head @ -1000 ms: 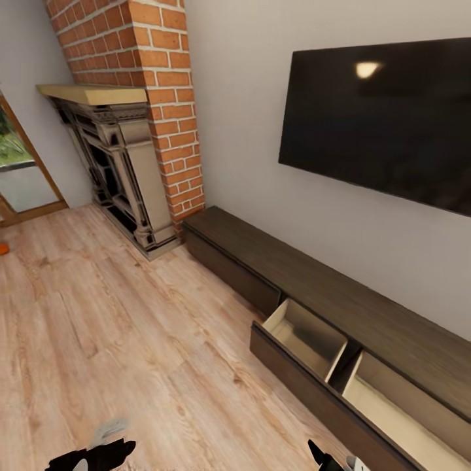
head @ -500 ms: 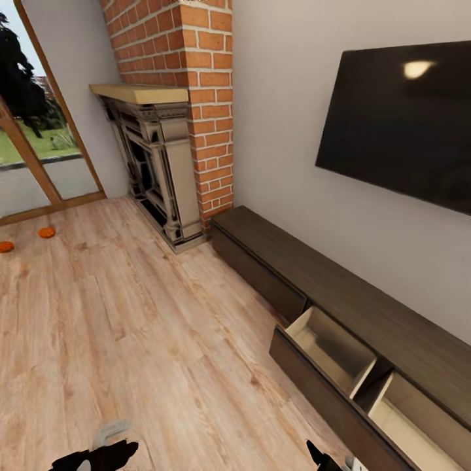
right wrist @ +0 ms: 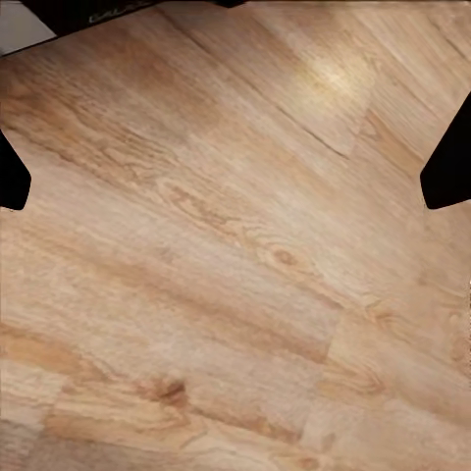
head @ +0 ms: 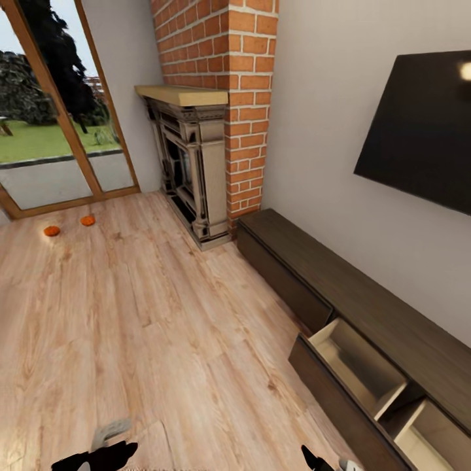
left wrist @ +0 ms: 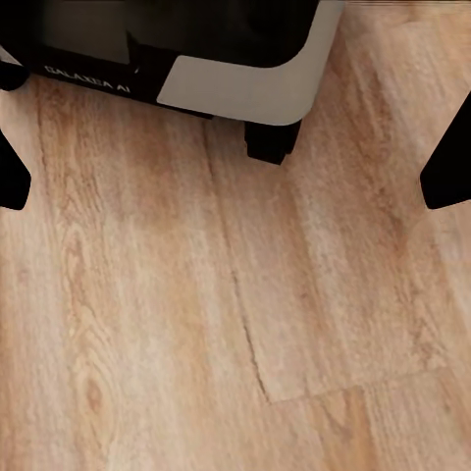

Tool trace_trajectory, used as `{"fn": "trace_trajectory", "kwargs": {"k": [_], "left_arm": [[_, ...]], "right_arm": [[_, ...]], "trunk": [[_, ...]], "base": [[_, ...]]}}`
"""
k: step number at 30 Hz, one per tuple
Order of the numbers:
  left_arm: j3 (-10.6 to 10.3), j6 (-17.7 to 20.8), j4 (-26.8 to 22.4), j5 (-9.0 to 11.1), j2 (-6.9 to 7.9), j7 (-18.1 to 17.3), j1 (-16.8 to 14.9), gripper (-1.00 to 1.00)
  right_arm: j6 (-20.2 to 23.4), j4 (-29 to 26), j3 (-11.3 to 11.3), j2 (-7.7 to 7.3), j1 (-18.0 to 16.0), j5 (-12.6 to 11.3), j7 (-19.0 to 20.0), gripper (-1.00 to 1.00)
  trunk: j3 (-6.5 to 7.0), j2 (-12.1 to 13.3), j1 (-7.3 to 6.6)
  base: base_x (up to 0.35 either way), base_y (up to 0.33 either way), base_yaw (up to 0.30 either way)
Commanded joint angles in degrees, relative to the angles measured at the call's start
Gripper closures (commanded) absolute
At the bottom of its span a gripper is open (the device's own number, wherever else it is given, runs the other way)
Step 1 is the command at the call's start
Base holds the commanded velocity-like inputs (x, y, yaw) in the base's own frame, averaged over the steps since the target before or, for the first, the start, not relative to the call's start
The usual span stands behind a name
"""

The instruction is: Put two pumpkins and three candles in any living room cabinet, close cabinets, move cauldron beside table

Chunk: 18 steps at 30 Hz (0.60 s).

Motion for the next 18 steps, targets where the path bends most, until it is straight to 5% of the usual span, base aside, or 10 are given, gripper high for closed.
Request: {"fn": "trace_trajectory", "kwargs": {"k": [1, 18], "left_arm": [[-0.3, 0.12, -0.04, 0.51, 0.07, 0.34, -0.05, -1.0], [-0.3, -2.14, 0.1, 0.53, 0.07, 0.34, -0.05, -1.0]], "right_arm": [[-0.22, -0.01, 0.44, 0.26, -0.01, -0.11, -0.11, -1.0], [-1.28, -0.01, 0.45, 1.37, -0.01, 0.97, -3.02, -1.0]], "trunk": [[0.13, 0.38, -0.22], [3.18, 7.19, -3.95]], "base": [[0.0, 0.0, 0.291], [0.0, 0.0, 0.291]]}}
